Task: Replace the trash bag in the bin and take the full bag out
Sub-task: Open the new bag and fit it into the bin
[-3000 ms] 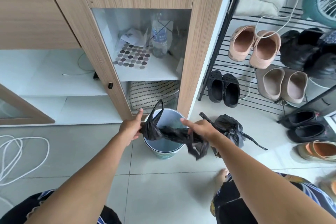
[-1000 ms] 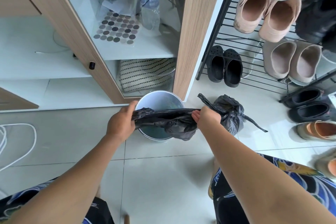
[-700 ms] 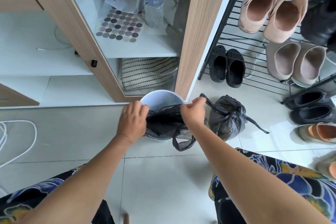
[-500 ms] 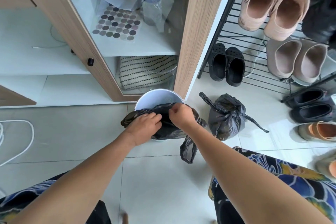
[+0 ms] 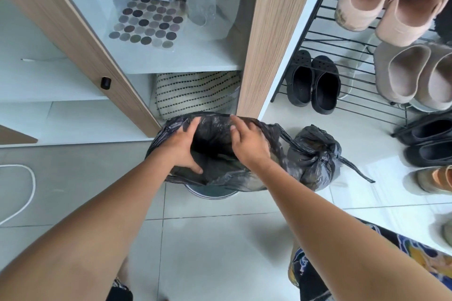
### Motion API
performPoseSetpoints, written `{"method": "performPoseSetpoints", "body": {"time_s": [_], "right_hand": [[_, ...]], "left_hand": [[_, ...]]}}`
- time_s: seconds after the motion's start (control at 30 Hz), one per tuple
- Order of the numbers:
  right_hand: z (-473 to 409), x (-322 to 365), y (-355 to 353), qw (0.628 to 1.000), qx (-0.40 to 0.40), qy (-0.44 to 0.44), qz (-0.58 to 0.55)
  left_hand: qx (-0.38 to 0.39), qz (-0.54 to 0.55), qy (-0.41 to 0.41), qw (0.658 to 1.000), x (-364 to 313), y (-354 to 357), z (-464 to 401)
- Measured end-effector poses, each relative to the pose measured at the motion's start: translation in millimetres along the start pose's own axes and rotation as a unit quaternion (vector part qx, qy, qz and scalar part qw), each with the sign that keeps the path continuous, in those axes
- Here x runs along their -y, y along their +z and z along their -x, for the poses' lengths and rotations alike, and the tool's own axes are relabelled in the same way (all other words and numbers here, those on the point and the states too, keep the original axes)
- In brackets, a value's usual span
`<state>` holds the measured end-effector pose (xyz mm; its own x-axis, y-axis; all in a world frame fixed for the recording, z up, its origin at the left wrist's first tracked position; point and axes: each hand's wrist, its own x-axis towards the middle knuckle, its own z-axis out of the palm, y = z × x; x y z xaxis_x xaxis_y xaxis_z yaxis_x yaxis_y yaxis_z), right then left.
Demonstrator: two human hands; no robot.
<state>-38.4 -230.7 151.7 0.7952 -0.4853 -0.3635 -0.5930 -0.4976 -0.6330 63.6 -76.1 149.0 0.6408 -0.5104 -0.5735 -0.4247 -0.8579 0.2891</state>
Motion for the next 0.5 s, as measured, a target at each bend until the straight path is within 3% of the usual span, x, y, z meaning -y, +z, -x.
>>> {"method": "performPoseSetpoints", "body": {"time_s": [0.17,0.33,0.43,0.5], "right_hand": [[-32,-16,-2,0.99,0.06,0.071,-0.104],[-55,-44,11,0.985,0.065,0.112,-0.114],[-60,-56,15,0.965,0.063,0.164,-0.193],[-64,-64,18,0.943,0.051,0.211,-0.253]], "left_hand": [[0.046,0.026,-0.027,0.998,25,-10,-29],[0.069,0.187,-0.036,0.979,41,-5,-50],[0.094,0.344,-0.058,0.933,56,2,-58],[0.104,0.472,-0.09,0.871,67,7,-60]]}}
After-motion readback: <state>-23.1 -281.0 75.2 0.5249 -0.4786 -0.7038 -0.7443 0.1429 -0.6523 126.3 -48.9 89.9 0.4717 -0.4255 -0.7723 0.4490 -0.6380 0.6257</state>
